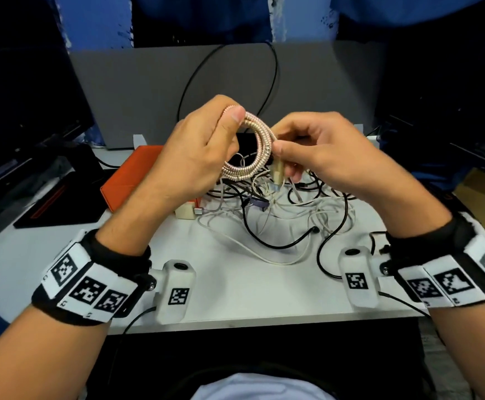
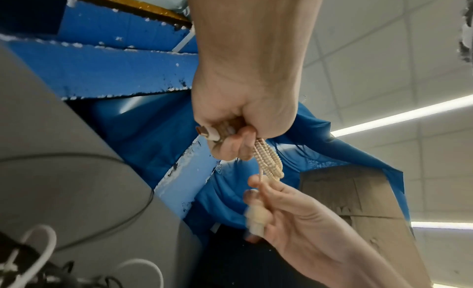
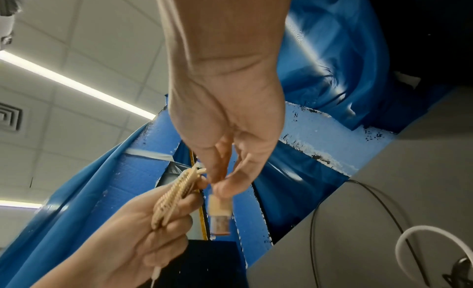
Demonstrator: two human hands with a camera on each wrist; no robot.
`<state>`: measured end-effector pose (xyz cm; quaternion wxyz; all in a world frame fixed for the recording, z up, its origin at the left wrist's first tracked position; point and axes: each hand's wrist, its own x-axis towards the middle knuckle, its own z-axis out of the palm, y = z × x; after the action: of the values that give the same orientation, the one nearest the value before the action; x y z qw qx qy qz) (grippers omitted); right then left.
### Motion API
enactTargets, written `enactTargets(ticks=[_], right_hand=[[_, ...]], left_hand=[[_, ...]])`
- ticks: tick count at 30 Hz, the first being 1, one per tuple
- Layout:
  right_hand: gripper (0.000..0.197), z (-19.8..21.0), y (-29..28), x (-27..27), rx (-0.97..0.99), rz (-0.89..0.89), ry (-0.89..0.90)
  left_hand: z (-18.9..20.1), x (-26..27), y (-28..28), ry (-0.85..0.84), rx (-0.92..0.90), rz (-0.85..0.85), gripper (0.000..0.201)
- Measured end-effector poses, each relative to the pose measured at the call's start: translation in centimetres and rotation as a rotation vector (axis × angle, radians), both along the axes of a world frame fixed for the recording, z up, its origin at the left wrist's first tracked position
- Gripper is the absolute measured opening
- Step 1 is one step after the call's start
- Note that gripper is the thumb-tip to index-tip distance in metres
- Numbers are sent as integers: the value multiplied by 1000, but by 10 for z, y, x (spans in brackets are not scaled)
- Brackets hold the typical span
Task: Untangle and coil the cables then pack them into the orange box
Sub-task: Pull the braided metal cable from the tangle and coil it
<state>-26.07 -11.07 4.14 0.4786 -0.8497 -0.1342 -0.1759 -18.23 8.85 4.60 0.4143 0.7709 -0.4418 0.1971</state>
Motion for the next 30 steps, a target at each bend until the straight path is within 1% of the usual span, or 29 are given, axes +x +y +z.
enactTargets(ticks=[2, 4, 7, 9, 12, 15, 18, 20, 21, 23, 26, 27, 28, 30], right_hand=[[7, -3, 2, 4, 99, -63, -63], [8, -5, 5, 8, 200, -89, -107], [9, -7, 10, 10, 422, -65, -112], [10, -7, 16, 10, 587, -13, -65], [11, -11, 24, 11, 748, 89, 76], [15, -16, 31, 11, 868, 201, 196], [20, -15, 33, 10, 1004, 280, 218], [21, -15, 35, 8, 1084, 294, 211], [21, -15, 38, 7, 1097, 295, 220], [25, -15, 43, 3, 1048, 300, 267], [50, -14, 45, 0, 902, 309, 313], [51, -13, 46, -1, 865, 318, 298], [46, -14, 47, -1, 817, 313, 272], [22, -18, 47, 1, 710, 263, 221]], left_hand=[[-2, -1, -3, 85, -44, -78, 34], [-3, 0, -5, 161, -73, -135, 35], [-5, 1, -6, 222, -84, -190, 34], [-5, -1, -6, 243, -108, -224, 33], [-5, -4, -7, 196, -140, -211, 28], [-5, -8, -5, 103, -163, -142, 25], [-4, -9, -4, 25, -116, -68, 24], [-2, -8, -3, 67, -75, -77, 26], [-2, -7, -2, 72, -54, -71, 27], [-2, -6, -1, 21, -21, -9, 27], [-3, -5, -3, -1, -66, 40, 24], [-5, -5, -3, -1, -80, 50, 24], [-5, -5, -3, -5, -80, 65, 23], [-7, -2, -4, -28, -59, 88, 23]])
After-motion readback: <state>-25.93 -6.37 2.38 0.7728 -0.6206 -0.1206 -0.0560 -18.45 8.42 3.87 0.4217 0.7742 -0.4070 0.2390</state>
